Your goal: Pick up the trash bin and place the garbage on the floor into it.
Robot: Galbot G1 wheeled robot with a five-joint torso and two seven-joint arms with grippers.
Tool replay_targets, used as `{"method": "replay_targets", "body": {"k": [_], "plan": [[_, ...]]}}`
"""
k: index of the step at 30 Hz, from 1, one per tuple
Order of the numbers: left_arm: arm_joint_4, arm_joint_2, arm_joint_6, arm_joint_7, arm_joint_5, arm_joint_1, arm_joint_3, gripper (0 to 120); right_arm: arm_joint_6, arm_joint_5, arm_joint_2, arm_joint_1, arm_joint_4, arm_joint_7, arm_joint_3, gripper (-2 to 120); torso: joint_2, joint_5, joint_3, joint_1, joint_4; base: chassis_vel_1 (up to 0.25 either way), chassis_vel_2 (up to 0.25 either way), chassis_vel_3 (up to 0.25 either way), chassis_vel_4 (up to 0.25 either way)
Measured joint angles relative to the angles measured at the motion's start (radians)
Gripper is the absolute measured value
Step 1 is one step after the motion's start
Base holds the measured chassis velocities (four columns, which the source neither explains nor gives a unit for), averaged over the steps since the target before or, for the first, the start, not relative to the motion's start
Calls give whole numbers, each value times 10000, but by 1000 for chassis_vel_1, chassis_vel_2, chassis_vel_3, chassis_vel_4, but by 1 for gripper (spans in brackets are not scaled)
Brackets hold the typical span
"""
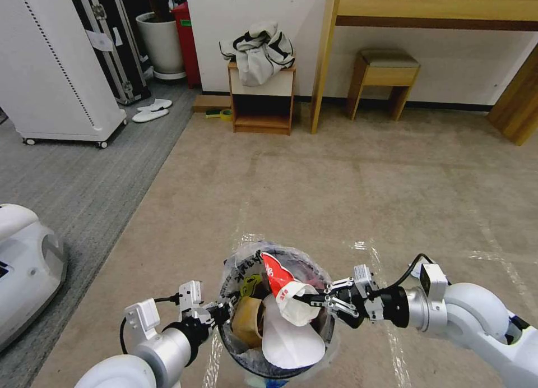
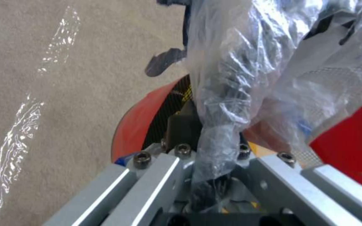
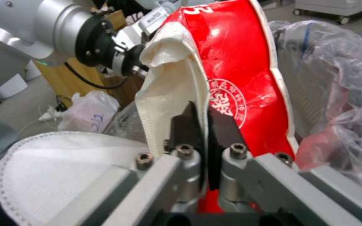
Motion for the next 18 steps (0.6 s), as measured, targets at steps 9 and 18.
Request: {"method": "replay_targets", "body": {"k": [9, 18], "plan": [[-2, -39, -33, 46, 9, -49, 19, 1, 91, 139, -12, -7, 192, -356, 12, 33, 0, -3, 0, 0, 1, 0, 0, 0, 0], [-11, -178, -58, 76, 145, -33, 167, 1, 122, 166, -28, -48, 341, -743, 21, 66, 0, 0, 0, 0, 0, 0, 0, 0, 0]]}}
